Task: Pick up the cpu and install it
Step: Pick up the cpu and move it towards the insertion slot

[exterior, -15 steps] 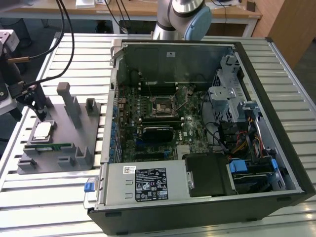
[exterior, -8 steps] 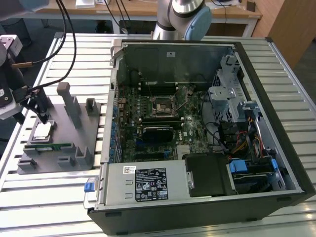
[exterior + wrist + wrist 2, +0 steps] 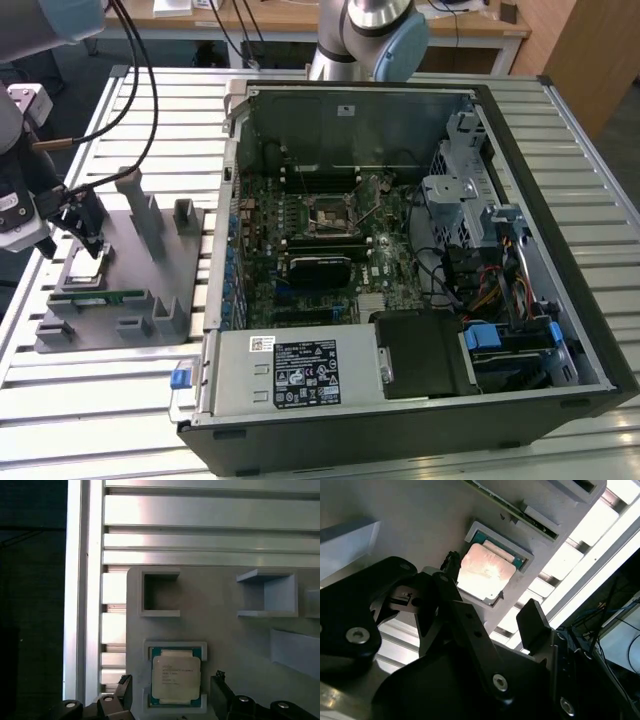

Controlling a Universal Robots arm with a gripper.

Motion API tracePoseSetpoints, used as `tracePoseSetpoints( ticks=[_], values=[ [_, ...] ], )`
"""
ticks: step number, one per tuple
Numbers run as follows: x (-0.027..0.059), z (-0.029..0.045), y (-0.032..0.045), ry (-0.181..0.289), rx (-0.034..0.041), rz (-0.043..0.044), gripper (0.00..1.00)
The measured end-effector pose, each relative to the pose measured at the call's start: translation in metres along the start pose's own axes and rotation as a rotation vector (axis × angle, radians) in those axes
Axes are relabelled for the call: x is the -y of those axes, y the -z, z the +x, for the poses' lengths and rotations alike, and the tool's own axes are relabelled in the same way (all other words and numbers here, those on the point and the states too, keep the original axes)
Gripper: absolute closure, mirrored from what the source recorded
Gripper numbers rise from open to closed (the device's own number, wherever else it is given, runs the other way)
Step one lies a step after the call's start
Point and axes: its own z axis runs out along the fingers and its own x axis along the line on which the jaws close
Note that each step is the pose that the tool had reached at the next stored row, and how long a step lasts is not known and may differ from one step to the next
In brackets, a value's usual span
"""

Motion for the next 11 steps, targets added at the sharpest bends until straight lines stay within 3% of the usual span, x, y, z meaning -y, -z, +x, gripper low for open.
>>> tracePoseSetpoints(
  ticks=[11],
  values=[
    [0.0004,-0.0023,-0.0152,-0.003,0.0,0.0001,0.28]
  ],
)
